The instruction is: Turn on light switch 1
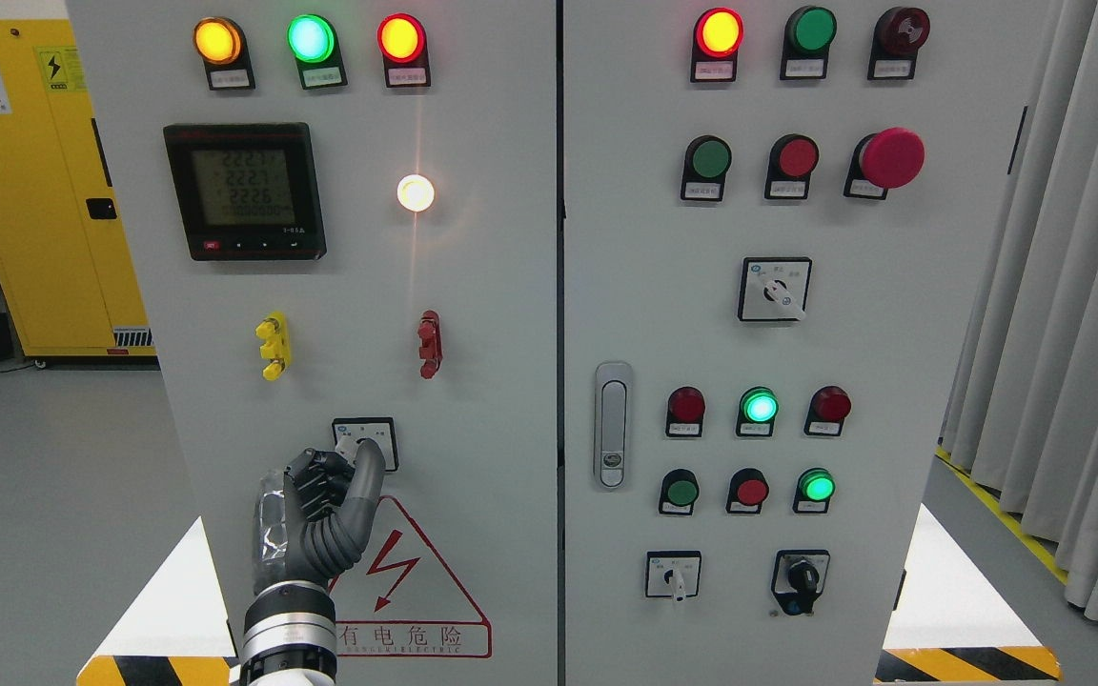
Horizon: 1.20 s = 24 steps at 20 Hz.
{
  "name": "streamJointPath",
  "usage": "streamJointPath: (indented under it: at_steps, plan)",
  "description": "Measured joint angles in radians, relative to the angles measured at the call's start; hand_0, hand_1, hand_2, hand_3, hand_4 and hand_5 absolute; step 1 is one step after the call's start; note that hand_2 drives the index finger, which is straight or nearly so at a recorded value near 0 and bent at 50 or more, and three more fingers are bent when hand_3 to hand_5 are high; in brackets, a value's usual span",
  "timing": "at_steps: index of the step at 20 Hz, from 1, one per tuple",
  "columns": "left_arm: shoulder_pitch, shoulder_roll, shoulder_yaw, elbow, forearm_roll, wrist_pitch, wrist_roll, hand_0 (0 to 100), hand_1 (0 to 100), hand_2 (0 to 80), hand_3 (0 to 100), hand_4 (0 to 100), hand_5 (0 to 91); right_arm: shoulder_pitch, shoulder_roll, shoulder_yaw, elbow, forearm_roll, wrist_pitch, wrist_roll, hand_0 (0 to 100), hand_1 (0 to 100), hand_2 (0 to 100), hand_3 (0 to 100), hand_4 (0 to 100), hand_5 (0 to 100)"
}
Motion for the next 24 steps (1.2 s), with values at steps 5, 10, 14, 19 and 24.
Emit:
streamJointPath:
  at_steps: [5,10,14,19,24]
  plan:
    - [0.0,0.0,0.001,-0.001,0.002,-0.004,0.006,32,54,61.6,89,87,84.7,0.0,0.0,0.0,0.0,0.0,0.0,0.0,0,50,4,0,0,0]
    - [0.002,0.0,0.001,-0.001,0.005,-0.004,0.004,22,54,62.8,89,87,84.5,0.0,0.0,0.0,0.0,0.0,0.0,0.0,0,50,4,0,0,0]
    - [0.004,-0.001,0.0,-0.001,0.007,-0.004,0.0,19,54,64.4,90,87,84.4,0.0,0.0,0.0,0.0,0.0,0.0,0.0,0,50,4,0,0,0]
    - [0.008,-0.001,0.0,-0.002,0.01,-0.004,-0.001,14,53,65.4,90,87,84.3,0.0,0.0,0.0,0.0,0.0,0.0,0.0,0,50,4,0,0,0]
    - [0.016,-0.001,0.0,-0.004,0.011,-0.008,-0.002,10,53,65.8,91,87,84.4,0.0,0.0,0.0,0.0,0.0,0.0,0.0,0,50,4,0,0,0]
